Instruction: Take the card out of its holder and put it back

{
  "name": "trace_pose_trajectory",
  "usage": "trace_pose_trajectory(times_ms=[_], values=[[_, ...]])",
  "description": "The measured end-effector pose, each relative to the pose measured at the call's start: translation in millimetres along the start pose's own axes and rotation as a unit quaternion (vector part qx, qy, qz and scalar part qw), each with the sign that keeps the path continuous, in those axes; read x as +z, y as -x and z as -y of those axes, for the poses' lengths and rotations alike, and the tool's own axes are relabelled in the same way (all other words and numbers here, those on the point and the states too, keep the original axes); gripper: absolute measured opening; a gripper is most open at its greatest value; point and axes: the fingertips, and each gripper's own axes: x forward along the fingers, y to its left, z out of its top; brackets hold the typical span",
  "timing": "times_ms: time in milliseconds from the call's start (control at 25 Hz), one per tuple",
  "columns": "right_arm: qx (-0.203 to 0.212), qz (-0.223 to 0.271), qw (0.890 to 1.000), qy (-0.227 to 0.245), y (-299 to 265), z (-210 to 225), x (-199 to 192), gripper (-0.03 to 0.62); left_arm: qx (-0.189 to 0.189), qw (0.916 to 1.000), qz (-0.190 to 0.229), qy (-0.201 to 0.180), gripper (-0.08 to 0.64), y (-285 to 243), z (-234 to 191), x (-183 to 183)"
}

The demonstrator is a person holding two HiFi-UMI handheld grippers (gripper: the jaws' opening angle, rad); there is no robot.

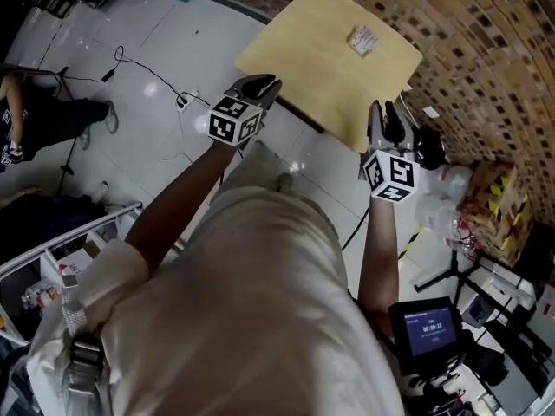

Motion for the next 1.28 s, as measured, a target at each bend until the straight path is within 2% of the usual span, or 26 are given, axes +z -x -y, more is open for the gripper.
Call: trace_pose_trajectory(times_ms=[280,600,920,1280], values=[[-0.009,0.012,1.000,0.003,49,12,2,0.110,-0.014,0.9998,0.001,-0.011,0.084,13,44,3],[-0.038,-0.008,0.999,0.000,66,36,-19,0.110,-0.003,0.9999,-0.003,-0.011,0.084,20,29,2],[-0.051,-0.028,0.998,-0.005,31,30,-26,0.112,0.014,0.9999,0.004,0.001,0.084,41,-18,8],[-0.008,-0.053,0.998,-0.012,-37,-54,-37,0.112,0.082,0.9959,0.015,0.036,0.084,121,-128,-3]])
